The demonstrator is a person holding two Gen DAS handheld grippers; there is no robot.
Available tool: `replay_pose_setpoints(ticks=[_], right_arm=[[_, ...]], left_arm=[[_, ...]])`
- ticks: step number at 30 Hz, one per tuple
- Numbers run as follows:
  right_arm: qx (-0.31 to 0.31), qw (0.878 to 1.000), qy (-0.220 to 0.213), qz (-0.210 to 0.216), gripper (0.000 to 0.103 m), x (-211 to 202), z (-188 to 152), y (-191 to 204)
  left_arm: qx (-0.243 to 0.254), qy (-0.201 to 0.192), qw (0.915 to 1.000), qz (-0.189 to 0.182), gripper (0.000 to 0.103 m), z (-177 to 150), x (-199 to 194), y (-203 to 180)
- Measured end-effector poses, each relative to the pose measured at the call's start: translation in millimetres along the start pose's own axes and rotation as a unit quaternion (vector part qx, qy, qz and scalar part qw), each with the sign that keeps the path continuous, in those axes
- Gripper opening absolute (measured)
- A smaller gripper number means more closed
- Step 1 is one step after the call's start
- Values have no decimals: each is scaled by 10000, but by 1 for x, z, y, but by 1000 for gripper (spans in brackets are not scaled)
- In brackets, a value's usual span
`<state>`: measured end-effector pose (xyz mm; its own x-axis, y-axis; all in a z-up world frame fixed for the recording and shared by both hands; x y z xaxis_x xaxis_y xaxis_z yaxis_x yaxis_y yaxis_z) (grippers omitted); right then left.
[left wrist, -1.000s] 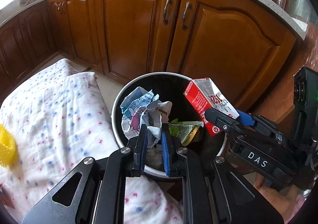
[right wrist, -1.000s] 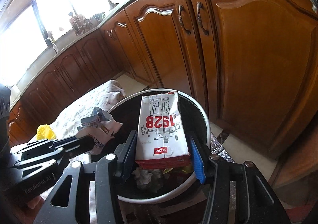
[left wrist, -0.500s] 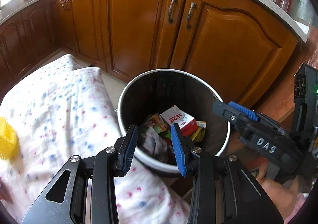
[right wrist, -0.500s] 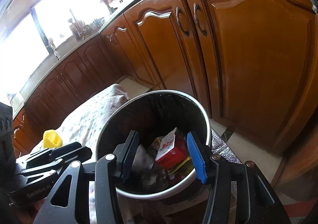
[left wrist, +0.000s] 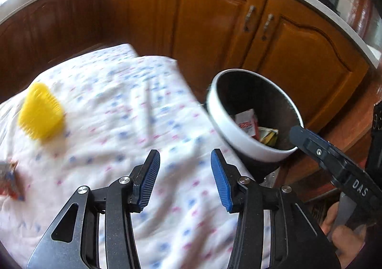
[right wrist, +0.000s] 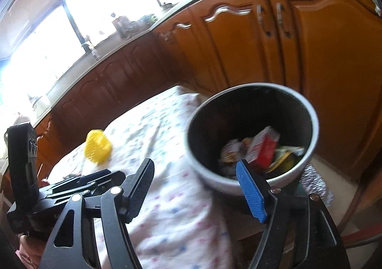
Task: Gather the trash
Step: 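Move both open grippers back to the snack bag and yellow net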
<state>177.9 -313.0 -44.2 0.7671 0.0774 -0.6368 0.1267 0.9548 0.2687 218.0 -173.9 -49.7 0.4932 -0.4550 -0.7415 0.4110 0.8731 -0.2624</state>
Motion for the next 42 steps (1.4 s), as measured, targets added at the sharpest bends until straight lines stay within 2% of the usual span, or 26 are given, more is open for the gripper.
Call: replay_pose_setpoints(ticks=[8, 22, 30, 42], right_arm=[[-338, 9988, 180, 309, 75, 9, -23, 56], [-910, 9935, 383, 561, 76, 27, -45, 129], [-1216, 9888, 471, 726, 77, 43, -50, 171], [-1468, 9831, 621, 897, 77, 66, -51, 210]], left_arm=[[-197, -88, 9994, 281, 45, -26, -35, 44], [-913, -318, 9928, 703, 45, -67, -86, 128], [-1232, -476, 9873, 883, 45, -79, -110, 167], [-1632, -686, 9782, 1089, 45, -87, -132, 215]])
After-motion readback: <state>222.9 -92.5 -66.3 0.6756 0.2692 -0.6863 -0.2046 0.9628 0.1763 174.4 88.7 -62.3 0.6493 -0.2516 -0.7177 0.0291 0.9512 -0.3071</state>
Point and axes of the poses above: each gripper's, at about its wrist camera, not at the fingertips, and x roughly the way its jaws point, y to its left, z to its top, the point moved 7 cm from there along x, roughly the way its jaws point, and after that the axes turned 8 degrees about -z, right-handed, at the moved point
